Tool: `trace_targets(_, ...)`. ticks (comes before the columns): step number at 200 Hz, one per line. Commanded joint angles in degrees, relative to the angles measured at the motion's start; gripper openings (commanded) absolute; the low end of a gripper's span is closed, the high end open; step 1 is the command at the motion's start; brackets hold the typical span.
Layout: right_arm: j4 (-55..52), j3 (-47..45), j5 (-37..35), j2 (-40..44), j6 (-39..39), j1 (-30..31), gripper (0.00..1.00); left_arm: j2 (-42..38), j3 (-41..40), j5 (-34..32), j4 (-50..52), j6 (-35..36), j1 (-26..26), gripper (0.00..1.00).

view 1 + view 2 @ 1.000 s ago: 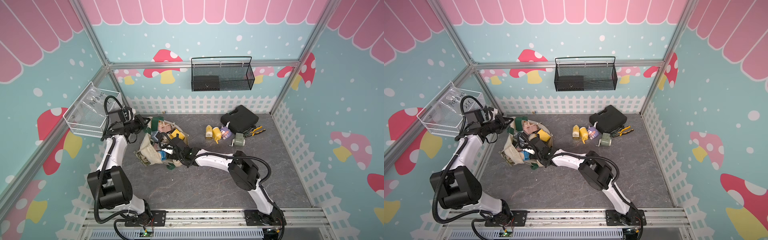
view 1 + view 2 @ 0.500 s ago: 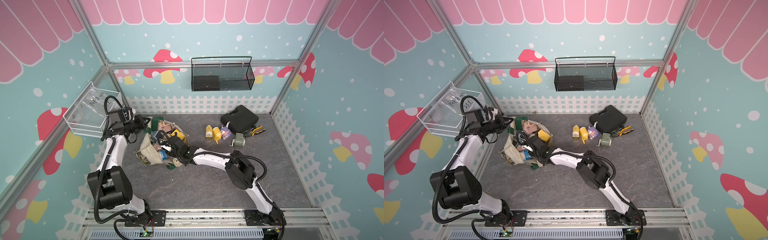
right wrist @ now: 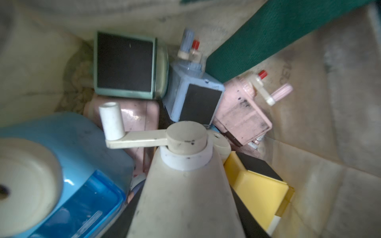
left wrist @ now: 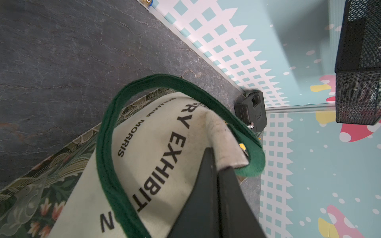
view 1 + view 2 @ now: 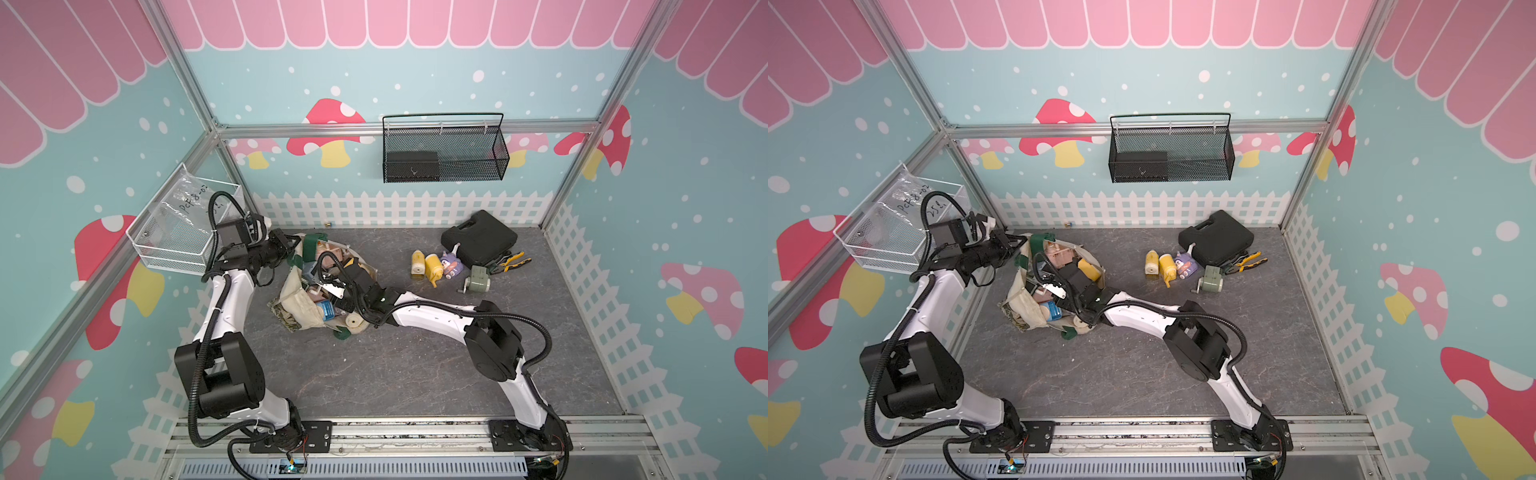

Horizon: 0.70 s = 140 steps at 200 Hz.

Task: Take out the pencil sharpeners from the tote bags
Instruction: Pick up the pencil sharpener from the canvas bag.

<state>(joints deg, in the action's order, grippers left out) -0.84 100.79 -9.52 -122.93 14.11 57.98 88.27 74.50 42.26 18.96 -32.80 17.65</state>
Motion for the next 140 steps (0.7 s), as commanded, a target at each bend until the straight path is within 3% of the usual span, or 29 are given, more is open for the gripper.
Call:
trace_targets(1, 1.6, -1.6, 3.2, 5.5, -2.1, -0.7, 0.44, -0.6, -0.1, 1.2, -1.8, -0.2, 0.0, 0.00)
trace_targets(54, 1.7, -8.1, 0.9, 13.6, -0.8, -1.8, 0.44, -0.8, -0.1, 1.1, -1.8, -0.3, 0.1, 0.00)
trace_targets(77, 2.4, -13.8, 0.8, 21.3, -2.1, -4.0, 0.44, -0.7, -0.1, 1.1, -1.9, -0.2, 0.0, 0.00)
trace_targets(140, 10.6, -40.4, 3.1, 42.2, -14.4, -20.8, 0.45, -0.7, -0.1, 1.1, -1.8, -0.3, 0.1, 0.00)
